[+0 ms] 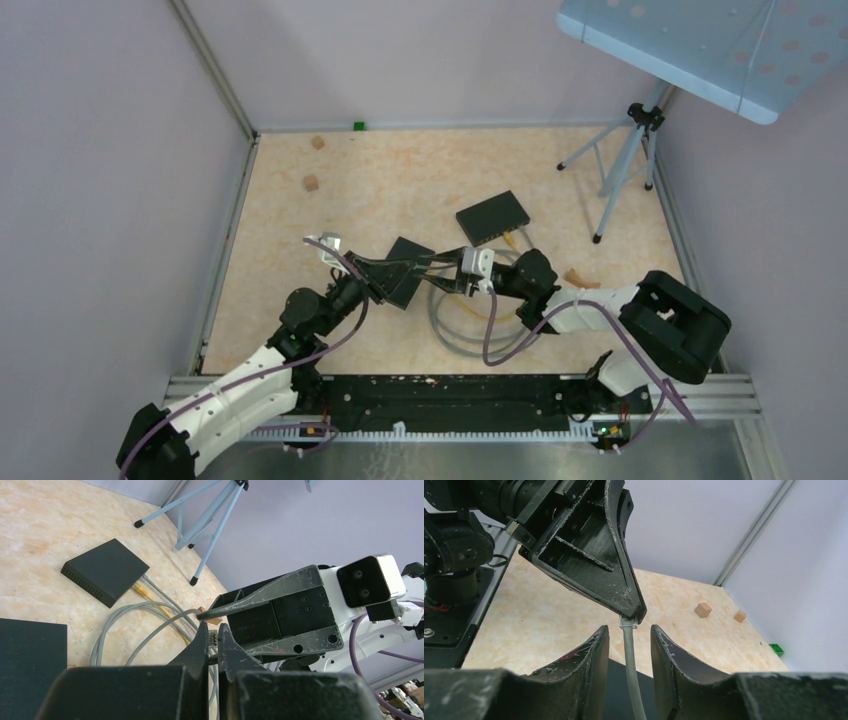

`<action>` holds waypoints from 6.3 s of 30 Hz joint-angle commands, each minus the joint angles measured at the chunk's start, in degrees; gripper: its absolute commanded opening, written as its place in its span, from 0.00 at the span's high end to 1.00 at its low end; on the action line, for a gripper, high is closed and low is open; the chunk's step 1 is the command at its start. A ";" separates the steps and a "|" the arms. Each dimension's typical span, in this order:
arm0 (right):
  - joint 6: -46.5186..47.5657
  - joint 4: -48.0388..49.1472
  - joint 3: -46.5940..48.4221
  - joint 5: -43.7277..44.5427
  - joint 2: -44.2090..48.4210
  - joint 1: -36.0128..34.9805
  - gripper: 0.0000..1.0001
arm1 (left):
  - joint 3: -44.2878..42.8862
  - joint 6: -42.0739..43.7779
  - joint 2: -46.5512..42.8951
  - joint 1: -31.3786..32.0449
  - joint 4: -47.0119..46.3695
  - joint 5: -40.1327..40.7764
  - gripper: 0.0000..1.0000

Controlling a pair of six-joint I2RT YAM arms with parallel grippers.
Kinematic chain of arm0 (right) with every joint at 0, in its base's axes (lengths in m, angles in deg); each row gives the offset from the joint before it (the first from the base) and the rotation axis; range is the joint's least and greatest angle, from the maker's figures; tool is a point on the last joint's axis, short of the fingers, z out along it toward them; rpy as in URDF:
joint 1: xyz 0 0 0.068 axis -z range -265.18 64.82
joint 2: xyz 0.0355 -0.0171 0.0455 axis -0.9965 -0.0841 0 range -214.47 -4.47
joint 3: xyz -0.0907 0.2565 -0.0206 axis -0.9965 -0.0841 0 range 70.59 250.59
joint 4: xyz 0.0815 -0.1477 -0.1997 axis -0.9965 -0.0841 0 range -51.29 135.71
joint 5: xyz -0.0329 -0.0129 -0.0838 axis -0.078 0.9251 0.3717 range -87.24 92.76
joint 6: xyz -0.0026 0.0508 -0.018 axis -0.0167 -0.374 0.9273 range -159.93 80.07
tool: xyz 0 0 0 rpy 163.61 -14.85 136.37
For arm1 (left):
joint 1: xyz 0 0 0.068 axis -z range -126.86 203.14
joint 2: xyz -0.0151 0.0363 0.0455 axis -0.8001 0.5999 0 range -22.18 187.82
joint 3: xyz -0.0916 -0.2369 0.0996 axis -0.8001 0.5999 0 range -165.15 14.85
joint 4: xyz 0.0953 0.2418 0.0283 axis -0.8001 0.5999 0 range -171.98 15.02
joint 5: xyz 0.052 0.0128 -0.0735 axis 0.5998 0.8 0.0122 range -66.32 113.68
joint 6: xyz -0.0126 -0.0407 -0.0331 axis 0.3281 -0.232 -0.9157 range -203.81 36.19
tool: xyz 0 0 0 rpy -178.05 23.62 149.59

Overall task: Insert the plug into the switch port
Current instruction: Adjust the connector.

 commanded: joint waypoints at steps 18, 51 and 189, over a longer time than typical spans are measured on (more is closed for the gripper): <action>9.18 5.25 0.75 5.48 -2.34 -2.69 0.81 | -0.99 -4.56 0.73 0.06 1.50 0.42 1.00; -3.87 -50.21 13.31 5.87 -1.12 -2.79 1.00 | 1.74 11.16 -11.43 -0.43 17.82 17.65 0.42; 67.15 -113.80 25.44 -12.21 46.38 -12.55 0.77 | -53.64 102.15 51.74 12.27 51.60 -65.08 1.00</action>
